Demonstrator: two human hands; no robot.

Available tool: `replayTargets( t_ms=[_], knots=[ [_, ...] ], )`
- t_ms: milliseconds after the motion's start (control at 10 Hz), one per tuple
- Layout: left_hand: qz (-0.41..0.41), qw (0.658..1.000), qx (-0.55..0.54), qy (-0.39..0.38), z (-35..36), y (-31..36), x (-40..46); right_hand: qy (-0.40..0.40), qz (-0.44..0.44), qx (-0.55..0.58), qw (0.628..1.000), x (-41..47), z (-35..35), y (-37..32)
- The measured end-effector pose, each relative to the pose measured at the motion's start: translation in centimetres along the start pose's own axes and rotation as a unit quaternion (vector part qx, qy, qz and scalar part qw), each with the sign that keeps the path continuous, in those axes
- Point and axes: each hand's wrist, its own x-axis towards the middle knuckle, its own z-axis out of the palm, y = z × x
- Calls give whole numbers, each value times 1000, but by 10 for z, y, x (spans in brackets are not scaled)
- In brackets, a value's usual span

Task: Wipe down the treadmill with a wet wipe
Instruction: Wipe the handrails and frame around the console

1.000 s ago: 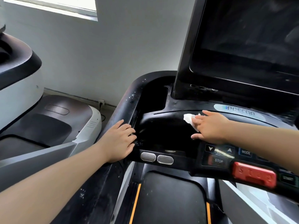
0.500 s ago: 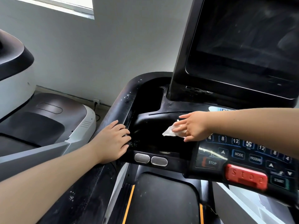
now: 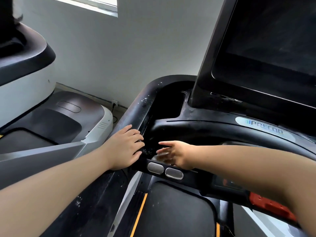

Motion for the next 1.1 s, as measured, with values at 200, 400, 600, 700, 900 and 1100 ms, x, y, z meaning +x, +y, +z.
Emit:
replayTargets(
  t_ms=[200,400,600,700,900,1100],
  knots=[
    [-24,999,-12,-28,-1,-1,-1,43,-55,-88,994,45,23,-13],
    [-35,998,-16,-52,-1,0,-3,-64,-153,-812,559,50,-9,2],
    [-39,998,-7,-52,-3,1,-2,-37,-165,-888,429,54,-13,10],
    [-37,998,-8,-50,-3,2,-2,-55,-187,-914,355,41,-14,-19],
    [-43,998,-2,-46,-5,4,-3,-40,-200,-919,337,48,-1,-7],
    [-49,998,8,-38,-3,5,-3,-66,-219,-922,313,56,-4,-16]
  ],
)
